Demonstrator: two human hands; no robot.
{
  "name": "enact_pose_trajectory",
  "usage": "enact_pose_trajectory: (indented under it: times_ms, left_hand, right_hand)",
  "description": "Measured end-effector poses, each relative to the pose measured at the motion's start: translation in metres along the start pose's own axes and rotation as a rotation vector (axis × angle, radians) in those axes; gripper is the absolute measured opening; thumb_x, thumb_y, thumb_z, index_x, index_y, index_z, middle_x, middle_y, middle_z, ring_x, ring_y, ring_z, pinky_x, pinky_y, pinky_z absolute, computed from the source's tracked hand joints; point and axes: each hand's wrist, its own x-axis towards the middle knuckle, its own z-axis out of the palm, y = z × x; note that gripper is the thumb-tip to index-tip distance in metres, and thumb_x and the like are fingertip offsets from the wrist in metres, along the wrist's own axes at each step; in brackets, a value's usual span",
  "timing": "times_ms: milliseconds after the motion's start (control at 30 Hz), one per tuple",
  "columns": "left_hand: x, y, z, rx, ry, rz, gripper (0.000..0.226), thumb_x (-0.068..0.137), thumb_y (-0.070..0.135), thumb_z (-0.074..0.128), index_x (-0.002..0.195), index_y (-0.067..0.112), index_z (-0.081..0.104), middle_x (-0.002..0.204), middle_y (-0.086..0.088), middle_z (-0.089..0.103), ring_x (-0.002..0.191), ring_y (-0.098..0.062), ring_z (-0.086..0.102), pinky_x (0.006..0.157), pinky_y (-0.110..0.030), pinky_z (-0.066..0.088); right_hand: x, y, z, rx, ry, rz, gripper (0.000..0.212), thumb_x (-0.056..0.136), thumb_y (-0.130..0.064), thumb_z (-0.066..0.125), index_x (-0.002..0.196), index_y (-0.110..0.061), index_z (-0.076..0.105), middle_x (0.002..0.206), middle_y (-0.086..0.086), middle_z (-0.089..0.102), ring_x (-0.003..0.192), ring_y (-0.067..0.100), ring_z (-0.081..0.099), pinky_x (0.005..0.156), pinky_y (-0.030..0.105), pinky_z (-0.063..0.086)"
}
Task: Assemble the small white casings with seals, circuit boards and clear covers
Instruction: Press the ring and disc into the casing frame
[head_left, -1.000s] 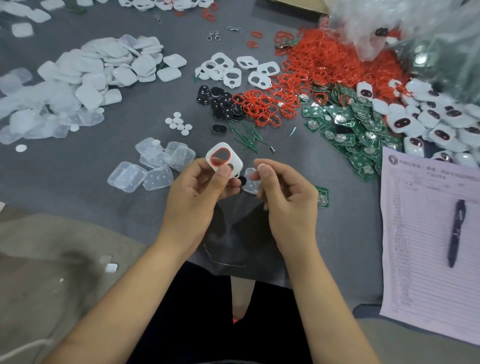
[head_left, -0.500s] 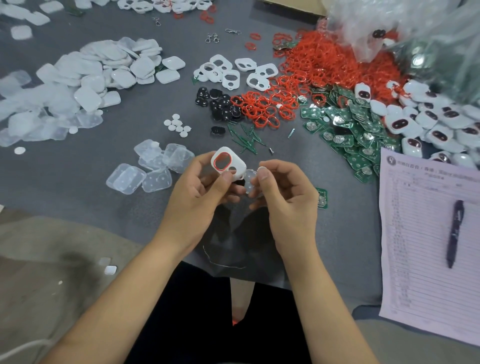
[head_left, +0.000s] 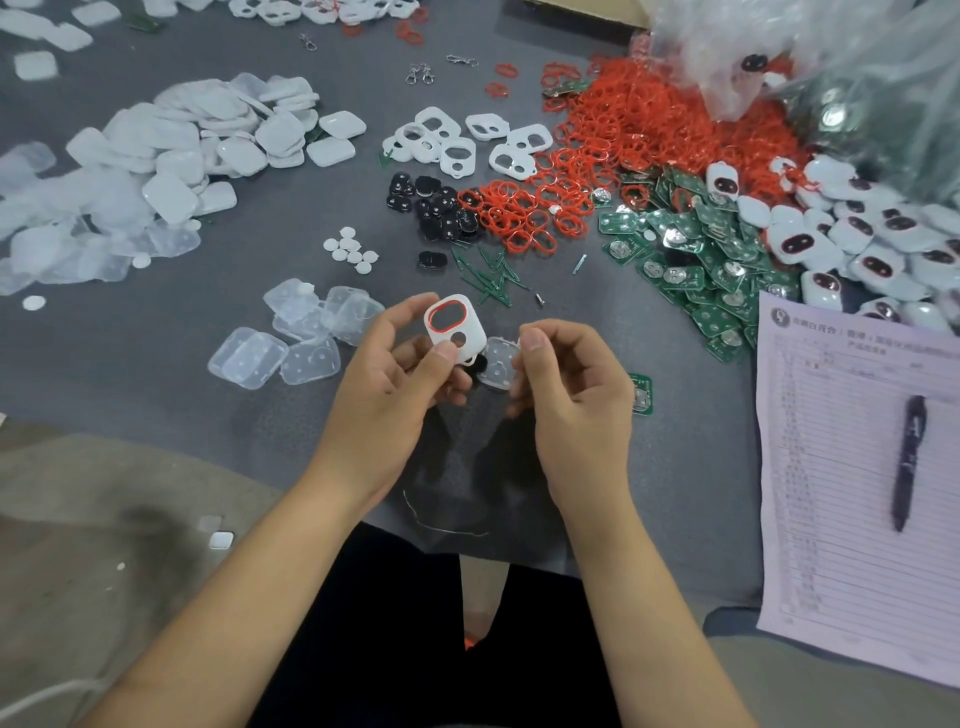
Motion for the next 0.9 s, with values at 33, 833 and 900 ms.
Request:
enact_pose_trajectory:
  times_ms: [33, 833, 900]
  left_hand:
    - [0.0, 0.001, 0.0, 0.011, -0.004, -0.003, 0.037, 0.104, 0.005, 0.057, 0.139, 0.017, 0.053, 0.092, 0.002, 0.073, 0.075, -0.01, 0.066, 0.071, -0.024, 0.055]
    - [-0.009, 0.003, 0.014, 0.028, 0.227, 0.134, 0.019, 0.109, 0.014, 0.051, 0.128, 0.015, 0.055, 0.1, 0.0, 0.076, 0.081, -0.023, 0.075, 0.066, -0.026, 0.058]
    - [-0.009, 0.001, 0.013, 0.045, 0.231, 0.171, 0.019, 0.109, 0.017, 0.05, 0.128, 0.019, 0.055, 0.101, 0.004, 0.075, 0.079, -0.02, 0.072, 0.066, -0.024, 0.056]
  right_hand:
    - [0.0, 0.0, 0.0, -0.007, -0.006, 0.005, 0.009, 0.102, -0.011, 0.063, 0.097, -0.006, 0.068, 0.071, 0.0, 0.065, 0.056, 0.013, 0.058, 0.052, 0.025, 0.05]
    - [-0.013, 0.0, 0.008, -0.946, -0.123, -0.206, 0.035, 0.09, -0.034, 0.077, 0.124, -0.029, 0.072, 0.101, -0.005, 0.059, 0.079, 0.012, 0.058, 0.061, 0.03, 0.044]
    - [-0.012, 0.002, 0.013, -1.031, -0.11, -0.247, 0.03, 0.093, -0.038, 0.075, 0.122, -0.032, 0.074, 0.099, -0.004, 0.06, 0.077, 0.018, 0.061, 0.057, 0.028, 0.038]
